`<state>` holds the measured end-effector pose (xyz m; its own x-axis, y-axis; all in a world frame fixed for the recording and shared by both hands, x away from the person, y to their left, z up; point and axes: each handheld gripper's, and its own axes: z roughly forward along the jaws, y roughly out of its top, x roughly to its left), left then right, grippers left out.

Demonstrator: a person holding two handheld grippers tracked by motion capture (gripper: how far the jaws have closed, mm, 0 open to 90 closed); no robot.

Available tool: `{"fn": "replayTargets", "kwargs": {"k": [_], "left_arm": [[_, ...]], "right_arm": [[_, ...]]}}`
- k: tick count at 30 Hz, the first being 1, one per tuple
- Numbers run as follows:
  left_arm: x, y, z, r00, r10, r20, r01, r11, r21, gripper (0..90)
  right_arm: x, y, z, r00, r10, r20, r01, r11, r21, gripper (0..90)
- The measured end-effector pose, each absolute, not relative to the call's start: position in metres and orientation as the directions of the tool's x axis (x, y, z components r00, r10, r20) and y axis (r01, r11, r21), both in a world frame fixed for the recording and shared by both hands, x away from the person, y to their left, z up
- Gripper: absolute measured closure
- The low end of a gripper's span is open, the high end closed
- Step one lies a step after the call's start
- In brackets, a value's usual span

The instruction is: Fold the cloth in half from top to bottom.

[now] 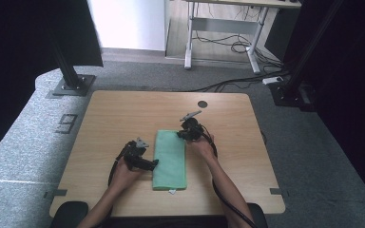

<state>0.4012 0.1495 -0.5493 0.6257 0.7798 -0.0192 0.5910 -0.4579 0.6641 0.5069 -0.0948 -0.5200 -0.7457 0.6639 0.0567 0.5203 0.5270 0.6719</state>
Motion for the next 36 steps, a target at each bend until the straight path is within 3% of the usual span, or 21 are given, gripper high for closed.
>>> {"fn": "replayTargets", "kwargs": {"k": [15, 36], "left_arm": [[0.401, 0.149, -0.549, 0.622, 0.783, -0.017, 0.594, -0.458, 0.661, 0.0], [0.401, 0.149, -0.549, 0.622, 0.783, -0.018, 0.595, -0.457, 0.661, 0.0]], "right_arm": [[0.456, -0.107, -0.468, -0.813, 0.582, 0.019, 0.384, 0.511, 0.769, 85.7], [0.384, -0.117, -0.466, -0.866, 0.499, -0.008, 0.308, 0.547, 0.779, 85.3]]}}
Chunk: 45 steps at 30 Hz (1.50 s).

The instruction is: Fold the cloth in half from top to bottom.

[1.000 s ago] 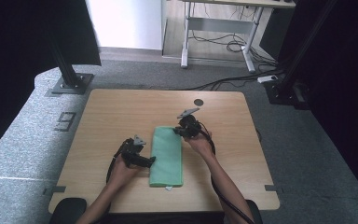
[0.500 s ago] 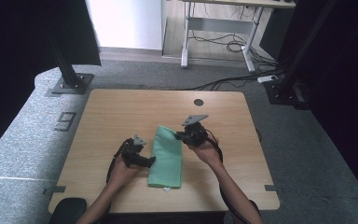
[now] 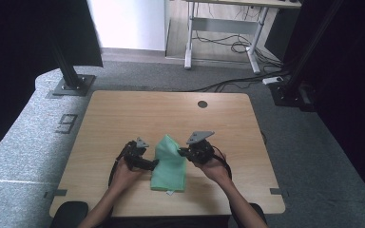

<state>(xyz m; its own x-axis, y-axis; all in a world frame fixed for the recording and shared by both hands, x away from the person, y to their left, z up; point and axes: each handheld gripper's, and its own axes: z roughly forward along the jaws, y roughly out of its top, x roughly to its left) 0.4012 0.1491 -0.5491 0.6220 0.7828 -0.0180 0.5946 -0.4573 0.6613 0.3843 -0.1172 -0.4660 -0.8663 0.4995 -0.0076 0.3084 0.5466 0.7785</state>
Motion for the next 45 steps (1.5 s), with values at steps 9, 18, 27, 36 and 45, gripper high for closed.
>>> {"fn": "replayTargets", "kwargs": {"k": [9, 18, 27, 36, 45], "left_arm": [[0.401, 0.149, -0.549, 0.623, 0.782, -0.016, 0.593, -0.459, 0.661, 0.0], [0.401, 0.149, -0.549, 0.622, 0.782, -0.017, 0.593, -0.458, 0.662, 0.0], [0.402, 0.150, -0.549, 0.642, 0.767, -0.021, 0.582, -0.469, 0.664, 0.0], [0.396, 0.162, -0.533, 0.732, 0.679, -0.066, 0.554, -0.535, 0.638, 1.2], [0.402, 0.177, -0.503, 0.696, 0.716, -0.063, 0.521, -0.443, 0.729, 4.5]], "right_arm": [[0.362, -0.123, -0.487, -0.869, 0.493, 0.049, 0.349, 0.539, 0.767, 85.2], [0.348, -0.123, -0.508, -0.868, 0.488, 0.094, 0.387, 0.545, 0.744, 84.8], [0.347, -0.120, -0.528, -0.864, 0.490, 0.119, 0.423, 0.577, 0.699, 84.0], [0.346, -0.121, -0.536, -0.849, 0.509, 0.146, 0.456, 0.562, 0.690, 83.4], [0.345, -0.120, -0.536, -0.848, 0.511, 0.140, 0.453, 0.562, 0.692, 83.1]]}}
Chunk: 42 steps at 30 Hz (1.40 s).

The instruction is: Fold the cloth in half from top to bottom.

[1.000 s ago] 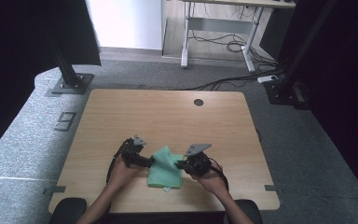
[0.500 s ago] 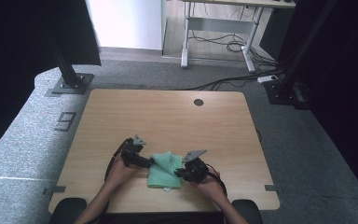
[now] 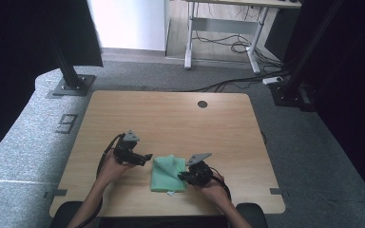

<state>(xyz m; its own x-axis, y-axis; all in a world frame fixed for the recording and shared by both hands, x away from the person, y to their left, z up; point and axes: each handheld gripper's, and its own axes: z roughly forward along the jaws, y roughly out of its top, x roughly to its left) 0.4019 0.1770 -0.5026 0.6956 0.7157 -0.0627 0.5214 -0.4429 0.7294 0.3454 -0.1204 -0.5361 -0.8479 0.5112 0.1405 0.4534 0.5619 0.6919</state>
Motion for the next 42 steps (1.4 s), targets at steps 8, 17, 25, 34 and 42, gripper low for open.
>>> {"fn": "replayTargets", "kwargs": {"k": [8, 17, 25, 34, 42], "left_arm": [[0.409, 0.141, -0.515, 0.733, 0.680, -0.009, 0.496, -0.525, 0.692, 3.9], [0.397, 0.149, -0.520, 0.751, 0.660, -0.024, 0.500, -0.545, 0.673, 4.5], [0.383, 0.152, -0.517, 0.764, 0.644, -0.023, 0.489, -0.555, 0.673, 4.5], [0.352, 0.150, -0.517, 0.791, 0.612, -0.016, 0.470, -0.591, 0.656, 4.8], [0.346, 0.150, -0.532, 0.773, 0.634, 0.028, 0.488, -0.621, 0.613, 4.7]], "right_arm": [[0.342, -0.119, -0.534, -0.849, 0.516, 0.118, 0.443, 0.571, 0.691, 81.8], [0.338, -0.126, -0.518, -0.844, 0.524, 0.112, 0.434, 0.546, 0.716, 53.9], [0.344, -0.147, -0.505, -0.807, 0.582, 0.098, 0.438, 0.480, 0.760, 44.2], [0.356, -0.131, -0.520, -0.797, 0.594, 0.106, 0.462, 0.487, 0.741, 34.2], [0.348, -0.122, -0.534, -0.803, 0.587, 0.105, 0.484, 0.538, 0.690, 26.6]]}}
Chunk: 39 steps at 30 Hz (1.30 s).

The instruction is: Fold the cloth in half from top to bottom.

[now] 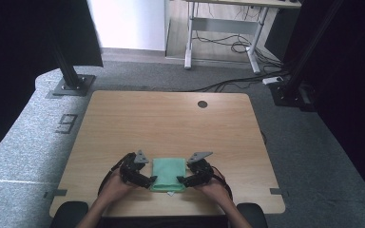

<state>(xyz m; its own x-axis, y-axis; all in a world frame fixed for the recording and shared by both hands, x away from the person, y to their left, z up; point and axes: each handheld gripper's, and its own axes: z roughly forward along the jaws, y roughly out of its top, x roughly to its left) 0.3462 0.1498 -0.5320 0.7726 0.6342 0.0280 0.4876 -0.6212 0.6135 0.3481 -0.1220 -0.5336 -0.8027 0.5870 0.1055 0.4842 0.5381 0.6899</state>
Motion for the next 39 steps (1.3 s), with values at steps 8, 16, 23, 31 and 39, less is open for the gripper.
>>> {"fn": "replayTargets", "kwargs": {"k": [8, 16, 23, 31, 39], "left_arm": [[0.344, 0.150, -0.533, 0.763, 0.646, 0.005, 0.503, -0.598, 0.624, 4.3], [0.323, 0.148, -0.535, 0.745, 0.666, -0.008, 0.514, -0.567, 0.643, 4.6], [0.321, 0.150, -0.544, 0.695, 0.718, -0.034, 0.561, -0.512, 0.650, 3.0], [0.330, 0.153, -0.548, 0.685, 0.727, -0.042, 0.567, -0.496, 0.657, 0.0], [0.341, 0.153, -0.549, 0.677, 0.735, -0.041, 0.566, -0.485, 0.667, 0.0]], "right_arm": [[0.338, -0.129, -0.540, -0.793, 0.603, 0.089, 0.494, 0.551, 0.673, 22.5], [0.334, -0.127, -0.545, -0.763, 0.644, 0.054, 0.501, 0.536, 0.680, 16.9], [0.329, -0.127, -0.546, -0.738, 0.673, 0.051, 0.516, 0.514, 0.685, 17.2], [0.333, -0.125, -0.546, -0.721, 0.692, 0.036, 0.524, 0.511, 0.681, 12.3], [0.347, -0.125, -0.550, -0.692, 0.721, 0.032, 0.538, 0.486, 0.689, 4.9]]}}
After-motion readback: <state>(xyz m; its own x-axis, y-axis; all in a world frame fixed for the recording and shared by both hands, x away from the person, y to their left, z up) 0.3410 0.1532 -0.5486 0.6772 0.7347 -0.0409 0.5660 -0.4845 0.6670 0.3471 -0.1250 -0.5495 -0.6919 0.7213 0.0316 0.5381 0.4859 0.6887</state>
